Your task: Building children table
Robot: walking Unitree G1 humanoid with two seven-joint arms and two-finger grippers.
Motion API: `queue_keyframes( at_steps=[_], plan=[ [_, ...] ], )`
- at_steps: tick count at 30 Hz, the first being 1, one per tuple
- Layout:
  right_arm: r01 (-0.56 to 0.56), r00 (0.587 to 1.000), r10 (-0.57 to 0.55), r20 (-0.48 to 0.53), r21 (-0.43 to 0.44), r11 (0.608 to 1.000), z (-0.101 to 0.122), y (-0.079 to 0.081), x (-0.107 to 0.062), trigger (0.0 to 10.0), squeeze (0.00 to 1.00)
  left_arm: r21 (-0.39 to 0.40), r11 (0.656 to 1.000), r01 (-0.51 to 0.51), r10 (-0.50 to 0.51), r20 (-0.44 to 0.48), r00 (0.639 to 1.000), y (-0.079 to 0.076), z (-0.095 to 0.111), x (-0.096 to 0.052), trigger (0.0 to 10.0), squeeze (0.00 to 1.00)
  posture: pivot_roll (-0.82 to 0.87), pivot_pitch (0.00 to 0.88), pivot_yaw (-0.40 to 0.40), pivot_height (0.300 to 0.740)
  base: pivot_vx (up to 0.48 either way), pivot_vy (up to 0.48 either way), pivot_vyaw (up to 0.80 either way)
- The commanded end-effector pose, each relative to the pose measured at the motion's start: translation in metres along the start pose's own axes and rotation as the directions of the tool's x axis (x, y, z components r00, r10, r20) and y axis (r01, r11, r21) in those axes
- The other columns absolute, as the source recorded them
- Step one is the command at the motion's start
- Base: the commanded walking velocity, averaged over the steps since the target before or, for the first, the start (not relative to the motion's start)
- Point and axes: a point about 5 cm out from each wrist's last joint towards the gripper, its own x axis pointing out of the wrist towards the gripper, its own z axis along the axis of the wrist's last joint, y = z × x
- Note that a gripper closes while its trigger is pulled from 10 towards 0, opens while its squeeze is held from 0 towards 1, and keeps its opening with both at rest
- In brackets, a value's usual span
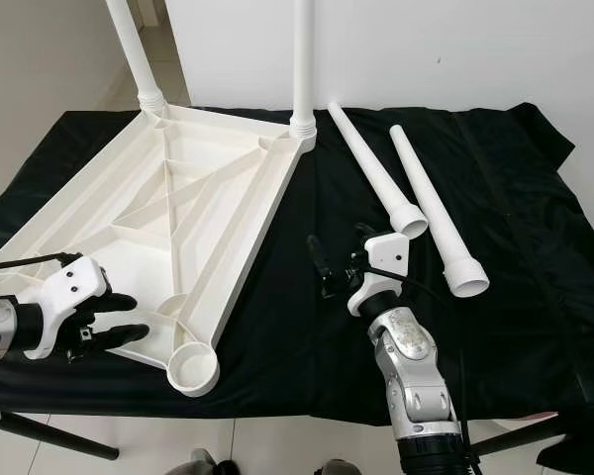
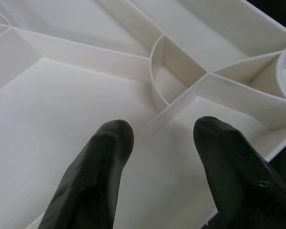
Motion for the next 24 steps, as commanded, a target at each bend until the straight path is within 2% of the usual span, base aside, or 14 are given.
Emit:
queue_keyframes(
  at_steps=[1, 11, 14, 19, 20, 22, 23, 24],
  plan=[
    [-0.007, 1.0, 0.007, 0.003, -0.004, 1.0, 0.0, 0.001, 0.001, 10.0, 0.0, 0.009, 0.999, -0.05, 0.05, -0.015, 0.999, 0.006, -0.001, 0.003, 10.0, 0.0, -0.12, 0.052, 0.071, 0.74, 0.0, 0.0, 0.0],
    [-0.004, 1.0, 0.004, 0.003, -0.005, 1.0, 0.0, 0.0, 0.001, 10.0, 0.0, 0.027, 0.998, -0.048, 0.048, -0.01, 0.999, 0.009, 0.002, 0.01, 10.0, 0.0, -0.12, 0.058, 0.073, 0.74, 0.0, 0.0, 0.0],
    [0.0, 1.0, 0.0, 0.005, -0.007, 1.0, 0.001, -0.001, 0.001, 10.0, 0.0, 0.059, 0.998, -0.023, 0.026, -0.05, 0.998, 0.008, -0.001, 0.018, 10.0, 0.0, -0.13, 0.062, 0.077, 0.74, 0.0, 0.0, 0.0],
    [0.005, 1.0, -0.005, 0.006, -0.009, 1.0, 0.001, -0.002, 0.0, 10.0, 0.0, 0.078, 0.997, -0.02, 0.026, -0.081, 0.996, 0.01, -0.006, 0.021, 10.0, 0.0, -0.13, 0.062, 0.077, 0.74, 0.0, 0.0, 0.0],
    [0.007, 1.0, -0.007, 0.007, -0.009, 1.0, 0.001, -0.002, 0.001, 10.0, 0.0, 0.082, 0.997, -0.014, 0.021, -0.092, 0.995, 0.01, -0.008, 0.021, 10.0, 1.0, -0.13, 0.063, 0.08, 0.74, 0.0, 0.0, 0.0],
    [0.008, 1.0, -0.008, 0.008, -0.009, 1.0, 0.002, -0.002, 0.002, 10.0, 0.0, 0.104, 0.995, -0.008, 0.02, -0.122, 0.992, 0.012, -0.011, 0.022, 10.0, 1.0, -0.13, 0.062, 0.08, 0.74, 0.0, 0.0, 0.0],
    [0.009, 1.0, -0.009, 0.009, -0.008, 1.0, 0.002, -0.002, 0.002, 10.0, 0.0, 0.117, 0.993, -0.01, 0.026, -0.136, 0.99, 0.012, -0.013, 0.023, 10.0, 0.45, -0.13, 0.062, 0.08, 0.74, 0.0, 0.0, 0.0],
    [0.009, 1.0, -0.009, 0.01, -0.008, 1.0, 0.002, -0.002, 0.002, 10.0, 0.0, 0.126, 0.992, -0.014, 0.032, -0.144, 0.989, 0.013, -0.014, 0.023, 10.0, 0.45, -0.13, 0.062, 0.08, 0.74, 0.0, 0.0, 0.0]
  ],
)
